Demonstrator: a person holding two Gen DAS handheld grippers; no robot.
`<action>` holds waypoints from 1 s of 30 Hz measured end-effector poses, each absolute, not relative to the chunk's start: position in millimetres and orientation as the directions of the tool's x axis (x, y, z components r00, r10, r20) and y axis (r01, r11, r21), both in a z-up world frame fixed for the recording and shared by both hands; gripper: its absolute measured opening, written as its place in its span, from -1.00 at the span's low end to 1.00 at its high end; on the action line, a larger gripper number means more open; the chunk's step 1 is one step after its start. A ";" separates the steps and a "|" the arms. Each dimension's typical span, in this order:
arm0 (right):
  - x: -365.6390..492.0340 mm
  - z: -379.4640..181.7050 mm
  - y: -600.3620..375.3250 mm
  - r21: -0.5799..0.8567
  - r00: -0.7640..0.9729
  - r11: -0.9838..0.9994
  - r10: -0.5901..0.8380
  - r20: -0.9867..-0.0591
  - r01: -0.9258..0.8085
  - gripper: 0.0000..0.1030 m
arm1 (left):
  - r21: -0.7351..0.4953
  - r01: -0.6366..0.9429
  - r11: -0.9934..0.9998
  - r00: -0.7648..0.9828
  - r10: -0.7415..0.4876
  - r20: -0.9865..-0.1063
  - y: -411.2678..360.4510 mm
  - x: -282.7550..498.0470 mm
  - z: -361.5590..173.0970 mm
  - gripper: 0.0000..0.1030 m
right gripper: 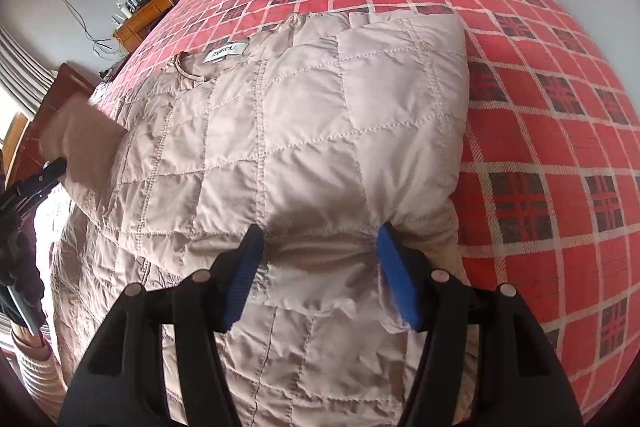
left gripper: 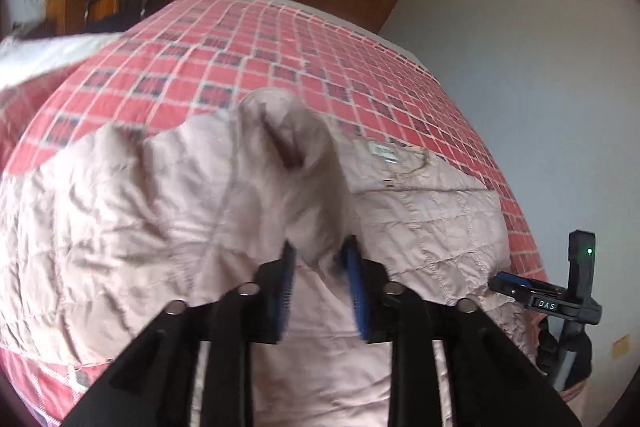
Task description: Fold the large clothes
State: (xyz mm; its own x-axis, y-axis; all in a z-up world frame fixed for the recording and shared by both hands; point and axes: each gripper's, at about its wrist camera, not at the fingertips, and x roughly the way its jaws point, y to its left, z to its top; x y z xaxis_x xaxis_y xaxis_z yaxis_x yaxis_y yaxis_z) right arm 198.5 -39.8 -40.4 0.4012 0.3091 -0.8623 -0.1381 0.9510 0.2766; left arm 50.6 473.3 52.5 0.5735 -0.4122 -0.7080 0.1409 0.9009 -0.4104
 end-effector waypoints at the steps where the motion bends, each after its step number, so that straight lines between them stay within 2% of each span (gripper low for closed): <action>1: 198.2 -40.2 -39.1 0.274 0.402 0.951 0.308 -0.862 -0.140 0.19 | -0.436 0.118 0.892 0.573 -0.420 -0.703 485.9 49.7 47.9 -0.10; 5: 197.8 -40.4 -37.7 0.266 0.405 0.954 0.300 -0.864 -0.138 0.20 | -0.591 0.045 0.806 0.546 -0.515 -0.661 517.7 49.5 32.1 0.09; 8: 198.6 -40.2 -35.8 0.255 0.404 0.957 0.288 -0.868 -0.135 0.20 | -0.610 -0.002 0.793 0.527 -0.517 -0.674 523.7 56.2 18.4 0.06; 9: 198.6 -40.1 -35.9 0.255 0.404 0.958 0.287 -0.869 -0.132 0.20 | -0.604 -0.017 0.797 0.530 -0.505 -0.681 522.4 59.2 15.0 -0.18; 10: 198.7 -39.5 -36.3 0.257 0.404 0.958 0.287 -0.868 -0.129 0.20 | -0.606 -0.025 0.795 0.535 -0.501 -0.680 522.1 61.5 13.2 -0.56; 12: 199.2 -38.3 -38.3 0.262 0.408 0.958 0.287 -0.867 -0.118 0.15 | -0.619 -0.027 0.785 0.546 -0.507 -0.666 519.0 67.1 12.3 -0.69; 13: 198.8 -37.5 -40.4 0.265 0.412 0.959 0.284 -0.866 -0.104 0.09 | -0.617 -0.021 0.787 0.561 -0.501 -0.659 516.6 69.4 15.7 -0.73; 15: 198.0 -36.9 -43.5 0.282 0.416 0.956 0.292 -0.861 -0.086 0.08 | -0.585 0.013 0.811 0.602 -0.473 -0.643 513.3 73.7 27.6 -0.75; 18: 198.0 -37.8 -44.2 0.293 0.417 0.953 0.298 -0.859 -0.077 0.08 | -0.528 0.027 0.849 0.644 -0.418 -0.640 514.1 84.7 37.4 -0.75; 22: 198.6 -38.1 -39.9 0.268 0.409 0.959 0.282 -0.868 -0.092 0.08 | -0.456 -0.057 0.888 0.453 -0.384 -0.804 515.7 110.3 0.5 -0.66; 23: 198.1 -37.5 -39.6 0.264 0.407 0.959 0.281 -0.869 -0.098 0.08 | -0.452 -0.053 0.890 0.445 -0.384 -0.809 516.7 109.0 -1.9 -0.65; 25: 196.9 -34.8 -40.2 0.261 0.404 0.959 0.282 -0.870 -0.109 0.09 | -0.458 -0.063 0.887 0.458 -0.382 -0.803 523.0 99.5 2.9 -0.46; 30: 186.5 -14.3 -40.1 0.266 0.424 0.955 0.297 -0.856 -0.132 0.13 | -0.373 -0.067 0.925 0.576 -0.270 -0.772 526.4 66.0 47.8 -0.28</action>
State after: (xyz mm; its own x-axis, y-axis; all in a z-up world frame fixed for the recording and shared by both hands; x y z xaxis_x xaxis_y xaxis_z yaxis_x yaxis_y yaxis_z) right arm 186.5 -40.1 -14.3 0.4237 0.2968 -0.8558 -0.1325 0.9549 0.2656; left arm 66.0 526.4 47.8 0.5758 -0.2696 -0.7719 -0.0668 0.9254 -0.3731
